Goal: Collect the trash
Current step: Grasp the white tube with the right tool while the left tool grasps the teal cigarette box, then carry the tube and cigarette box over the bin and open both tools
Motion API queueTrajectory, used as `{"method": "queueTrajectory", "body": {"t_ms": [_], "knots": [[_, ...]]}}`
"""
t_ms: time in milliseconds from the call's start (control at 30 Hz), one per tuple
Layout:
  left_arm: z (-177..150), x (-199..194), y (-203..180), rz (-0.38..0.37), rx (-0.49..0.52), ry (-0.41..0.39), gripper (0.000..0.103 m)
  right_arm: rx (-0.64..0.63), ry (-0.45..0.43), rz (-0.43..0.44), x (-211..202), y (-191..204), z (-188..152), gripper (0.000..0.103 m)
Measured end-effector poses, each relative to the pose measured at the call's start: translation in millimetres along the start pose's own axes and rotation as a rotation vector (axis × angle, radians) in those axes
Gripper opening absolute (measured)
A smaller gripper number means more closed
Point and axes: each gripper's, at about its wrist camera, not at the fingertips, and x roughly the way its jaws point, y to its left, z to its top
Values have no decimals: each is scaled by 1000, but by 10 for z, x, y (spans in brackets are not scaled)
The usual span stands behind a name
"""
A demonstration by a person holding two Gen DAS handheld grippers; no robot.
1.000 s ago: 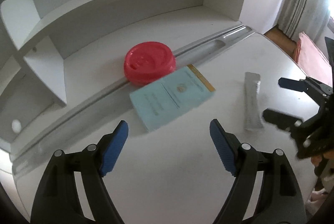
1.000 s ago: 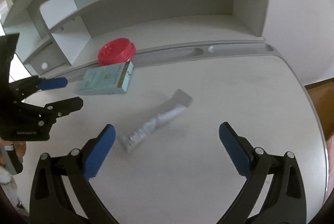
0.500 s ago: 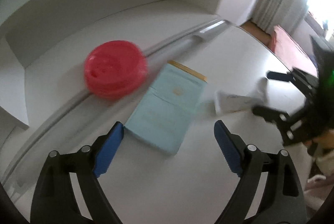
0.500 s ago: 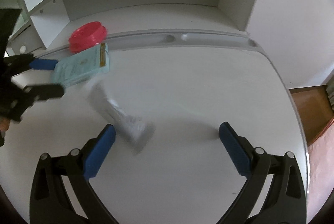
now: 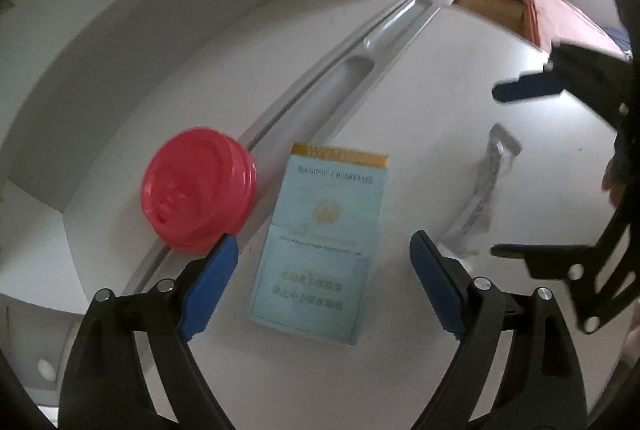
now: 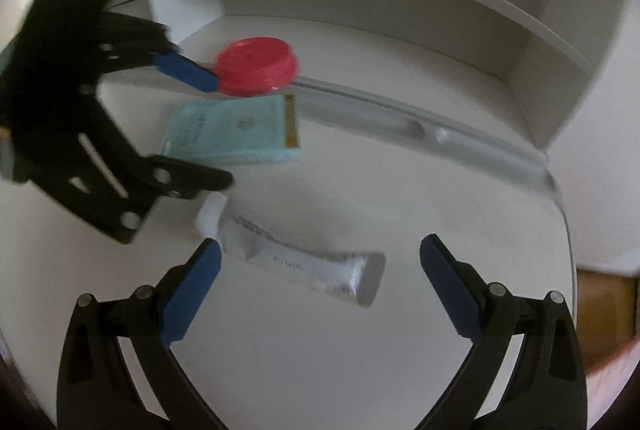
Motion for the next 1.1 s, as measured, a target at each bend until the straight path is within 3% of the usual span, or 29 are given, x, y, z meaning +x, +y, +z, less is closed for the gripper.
{"method": "queueTrajectory", "body": {"t_ms": [67, 100, 133, 233, 300, 333, 467, 567, 667, 767, 833, 933, 1100], "knots": [[-15, -5, 45, -58, -39, -9, 62, -60, 14, 36, 43, 20, 39, 94], [-29, -23, 52, -64, -53, -21, 56, -77, 27, 48, 65, 34, 46, 86], [-48, -32, 35, -58, -58, -23, 56, -90, 42, 60, 95, 44, 45, 84], [-170, -116, -6, -57, -62, -35, 56, -73, 30, 142, 59, 30, 14, 62], [-242, -165, -25, -56, -94, -44, 55, -82, 18, 156, -14, 77, -37, 29], [-281, -189, -15, -53, -115, -50, 55, -77, 20, 157, -45, 85, -60, 21], [-568, -435, 115, -39, -261, -116, 55, -8, 31, 152, -171, 53, -215, 16], [-814, -669, 238, 1, -341, -140, 55, 87, -19, 177, -368, -56, -283, 16], [-918, -828, 263, 25, -389, -148, 55, 160, -55, 191, -502, -165, -334, 16], [-865, -904, 81, 27, -409, -164, 55, 197, -23, 181, -445, -230, -477, 16], [-678, -921, -246, 4, -379, -195, 55, 252, -69, 185, -622, -343, -600, 16], [-304, -1013, -908, -79, -298, -262, 55, 366, -194, 132, -1228, -708, -926, 16], [381, -1090, -2440, -263, -96, -351, 55, 582, -298, -14, -2256, -1532, -1853, 16]]}}
